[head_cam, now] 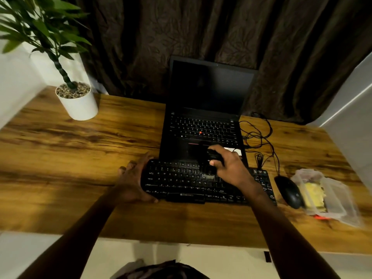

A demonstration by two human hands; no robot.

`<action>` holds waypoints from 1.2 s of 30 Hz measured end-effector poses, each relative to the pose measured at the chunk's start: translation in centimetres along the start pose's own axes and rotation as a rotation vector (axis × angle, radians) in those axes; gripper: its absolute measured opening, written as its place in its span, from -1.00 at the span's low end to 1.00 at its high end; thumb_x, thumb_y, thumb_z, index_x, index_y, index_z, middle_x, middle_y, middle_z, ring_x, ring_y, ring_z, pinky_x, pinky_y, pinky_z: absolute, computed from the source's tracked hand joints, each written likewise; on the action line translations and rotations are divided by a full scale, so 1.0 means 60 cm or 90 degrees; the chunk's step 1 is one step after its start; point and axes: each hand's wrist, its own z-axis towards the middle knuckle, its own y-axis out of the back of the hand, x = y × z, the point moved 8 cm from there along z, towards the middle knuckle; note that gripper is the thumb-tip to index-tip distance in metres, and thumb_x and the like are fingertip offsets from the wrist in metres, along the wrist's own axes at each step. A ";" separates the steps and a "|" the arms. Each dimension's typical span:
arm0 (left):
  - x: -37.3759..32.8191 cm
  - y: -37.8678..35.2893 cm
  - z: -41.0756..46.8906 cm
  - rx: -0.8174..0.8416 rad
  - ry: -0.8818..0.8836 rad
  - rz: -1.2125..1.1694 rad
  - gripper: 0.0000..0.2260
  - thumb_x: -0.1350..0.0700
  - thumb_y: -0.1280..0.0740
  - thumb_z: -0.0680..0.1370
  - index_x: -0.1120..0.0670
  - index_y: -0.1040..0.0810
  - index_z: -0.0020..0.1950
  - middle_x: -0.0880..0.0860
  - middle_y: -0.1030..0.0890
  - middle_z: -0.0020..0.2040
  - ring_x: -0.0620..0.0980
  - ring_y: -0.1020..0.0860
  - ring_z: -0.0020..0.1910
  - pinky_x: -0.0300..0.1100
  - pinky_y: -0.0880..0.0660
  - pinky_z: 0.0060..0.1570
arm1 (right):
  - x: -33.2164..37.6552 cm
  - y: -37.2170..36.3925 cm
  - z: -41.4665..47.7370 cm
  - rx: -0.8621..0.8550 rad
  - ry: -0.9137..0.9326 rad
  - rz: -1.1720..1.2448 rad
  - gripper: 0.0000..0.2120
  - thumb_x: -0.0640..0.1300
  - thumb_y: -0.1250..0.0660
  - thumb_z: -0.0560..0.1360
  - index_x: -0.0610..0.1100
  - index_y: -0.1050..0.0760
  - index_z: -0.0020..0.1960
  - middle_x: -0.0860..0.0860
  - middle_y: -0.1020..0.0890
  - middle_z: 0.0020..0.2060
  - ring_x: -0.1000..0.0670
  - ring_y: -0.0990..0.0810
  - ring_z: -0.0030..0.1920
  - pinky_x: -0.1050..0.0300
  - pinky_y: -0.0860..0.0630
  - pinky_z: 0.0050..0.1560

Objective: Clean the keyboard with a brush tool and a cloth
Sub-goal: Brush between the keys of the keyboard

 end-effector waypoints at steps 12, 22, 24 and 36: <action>-0.002 0.001 -0.005 0.000 -0.006 -0.001 0.35 -0.46 -0.49 -0.05 -0.25 0.20 0.57 -0.04 -0.28 0.52 0.09 -0.22 0.43 0.06 -0.12 0.31 | -0.003 0.005 0.009 0.036 0.003 -0.011 -0.57 -0.25 -0.36 0.54 0.20 -0.43 0.24 0.00 -0.60 0.04 0.03 -0.61 0.02 0.17 -0.63 -0.14; 0.000 0.001 -0.001 0.004 0.010 -0.032 0.36 -0.41 -0.53 -0.08 -0.34 0.23 0.54 -0.06 -0.36 0.47 0.11 -0.25 0.41 0.15 -0.11 0.35 | -0.010 -0.011 0.009 -0.052 -0.029 0.019 -0.58 -0.11 -0.35 0.57 0.25 -0.36 0.32 -0.08 -0.56 0.09 -0.07 -0.62 0.01 -0.02 -0.69 -0.16; 0.001 0.002 -0.001 0.004 0.010 -0.035 0.36 -0.40 -0.54 -0.08 -0.35 0.23 0.53 -0.06 -0.37 0.46 0.11 -0.26 0.42 0.15 -0.13 0.34 | 0.000 -0.012 0.006 -0.034 -0.015 0.049 -0.62 -0.18 -0.37 0.56 0.14 -0.42 0.30 -0.02 -0.59 0.04 -0.02 -0.63 -0.01 0.16 -0.65 -0.21; -0.003 0.004 -0.004 0.007 0.000 -0.045 0.35 -0.39 -0.54 -0.06 -0.28 0.18 0.56 -0.08 -0.32 0.49 0.10 -0.22 0.44 0.16 -0.14 0.34 | 0.013 -0.026 -0.014 -0.092 -0.033 0.013 -0.57 -0.14 -0.34 0.57 0.19 -0.35 0.35 -0.11 -0.55 0.14 -0.10 -0.59 0.11 0.00 -0.69 -0.11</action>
